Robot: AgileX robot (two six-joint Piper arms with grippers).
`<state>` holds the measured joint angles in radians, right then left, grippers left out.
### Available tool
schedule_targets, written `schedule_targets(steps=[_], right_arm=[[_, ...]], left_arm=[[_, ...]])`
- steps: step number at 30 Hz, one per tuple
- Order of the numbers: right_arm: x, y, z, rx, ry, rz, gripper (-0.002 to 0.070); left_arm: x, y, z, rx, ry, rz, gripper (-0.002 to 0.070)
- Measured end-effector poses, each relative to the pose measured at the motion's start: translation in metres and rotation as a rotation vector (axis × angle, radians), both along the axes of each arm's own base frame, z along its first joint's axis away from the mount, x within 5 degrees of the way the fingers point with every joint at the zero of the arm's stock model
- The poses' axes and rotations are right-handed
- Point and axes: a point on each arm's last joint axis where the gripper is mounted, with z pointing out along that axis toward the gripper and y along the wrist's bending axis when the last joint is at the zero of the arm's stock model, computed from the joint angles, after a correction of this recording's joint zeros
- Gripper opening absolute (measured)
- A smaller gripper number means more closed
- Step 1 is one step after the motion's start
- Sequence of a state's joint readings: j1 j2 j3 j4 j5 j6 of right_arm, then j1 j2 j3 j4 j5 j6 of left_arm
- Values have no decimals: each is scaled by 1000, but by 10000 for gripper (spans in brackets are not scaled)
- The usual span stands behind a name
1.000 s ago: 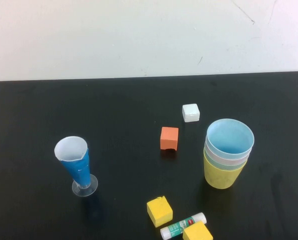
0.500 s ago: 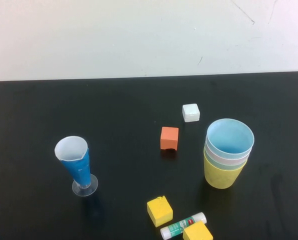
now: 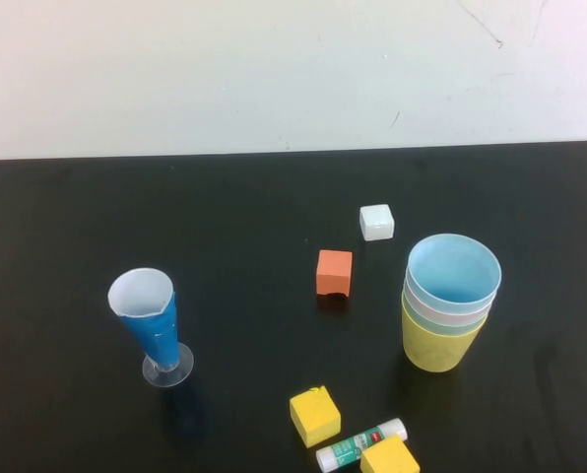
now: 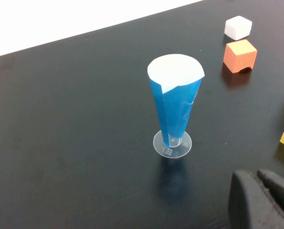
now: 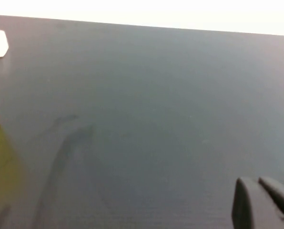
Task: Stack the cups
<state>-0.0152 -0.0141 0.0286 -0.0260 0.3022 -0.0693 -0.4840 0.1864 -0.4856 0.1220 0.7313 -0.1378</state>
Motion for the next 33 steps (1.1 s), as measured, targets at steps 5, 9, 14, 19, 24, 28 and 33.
schedule_targets(steps=[5,9,14,19,24,28,33], right_arm=[[-1,-2,-2,28,26,-23,-1],[-1,-2,-2,43,29,-31,-1],[-1,-2,-2,47,30,-33,-1],[-1,-2,-2,45,30,-33,-1],[-1,-2,-2,45,30,-33,-1],[-1,-2,-2,43,30,-33,-1],[-1,-2,-2,57,30,-38,-1]], left_arm=[[0,0,0,0,0,0,-2],[0,0,0,0,0,0,-2],[0,0,0,0,0,0,-2],[0,0,0,0,0,0,-2],[0,0,0,-4,2,2,-2],[0,0,0,-4,2,2,-2],[1,0,-2,-4,0,1,-2]])
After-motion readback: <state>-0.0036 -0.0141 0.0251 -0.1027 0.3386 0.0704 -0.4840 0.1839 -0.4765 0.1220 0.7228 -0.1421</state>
